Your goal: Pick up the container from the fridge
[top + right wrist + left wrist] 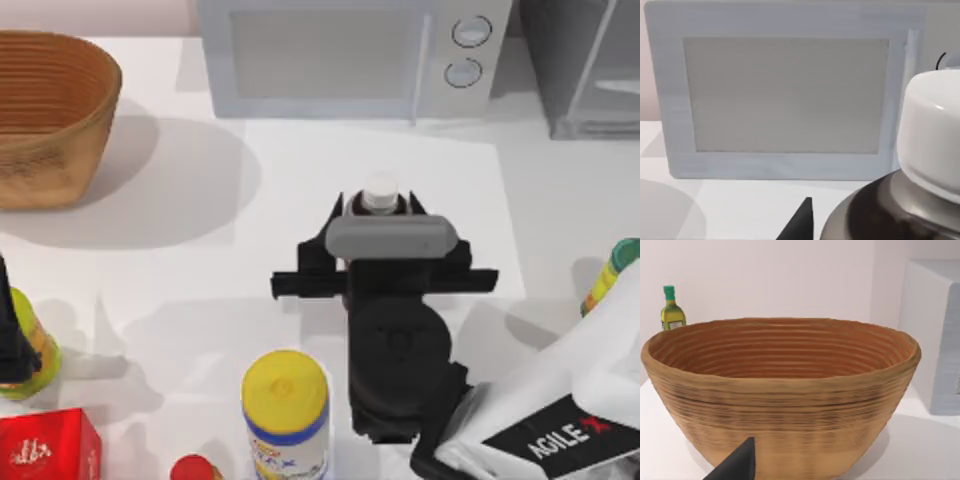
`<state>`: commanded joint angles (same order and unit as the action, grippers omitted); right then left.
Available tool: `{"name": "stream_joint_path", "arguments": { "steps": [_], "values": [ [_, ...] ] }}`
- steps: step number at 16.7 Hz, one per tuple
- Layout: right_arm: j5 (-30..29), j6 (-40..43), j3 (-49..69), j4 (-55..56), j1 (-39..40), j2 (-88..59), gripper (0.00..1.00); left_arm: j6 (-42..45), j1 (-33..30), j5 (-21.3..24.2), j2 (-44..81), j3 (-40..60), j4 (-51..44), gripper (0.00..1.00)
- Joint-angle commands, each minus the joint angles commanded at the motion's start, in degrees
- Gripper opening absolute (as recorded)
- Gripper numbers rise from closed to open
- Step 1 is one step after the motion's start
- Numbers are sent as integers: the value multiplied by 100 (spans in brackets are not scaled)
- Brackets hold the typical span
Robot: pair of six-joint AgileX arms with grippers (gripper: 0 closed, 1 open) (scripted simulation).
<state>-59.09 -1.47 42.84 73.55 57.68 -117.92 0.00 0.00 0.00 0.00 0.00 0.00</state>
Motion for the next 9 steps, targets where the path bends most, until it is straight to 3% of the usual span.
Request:
{"name": "stream_joint_path", "arguments": {
  "steps": [3,9],
  "values": [
    [0,0,0,0,0,0,98,0,0,0,0,0,0,100],
    [0,0,0,0,0,0,100,0,0,0,0,0,0,100]
  ]
}}
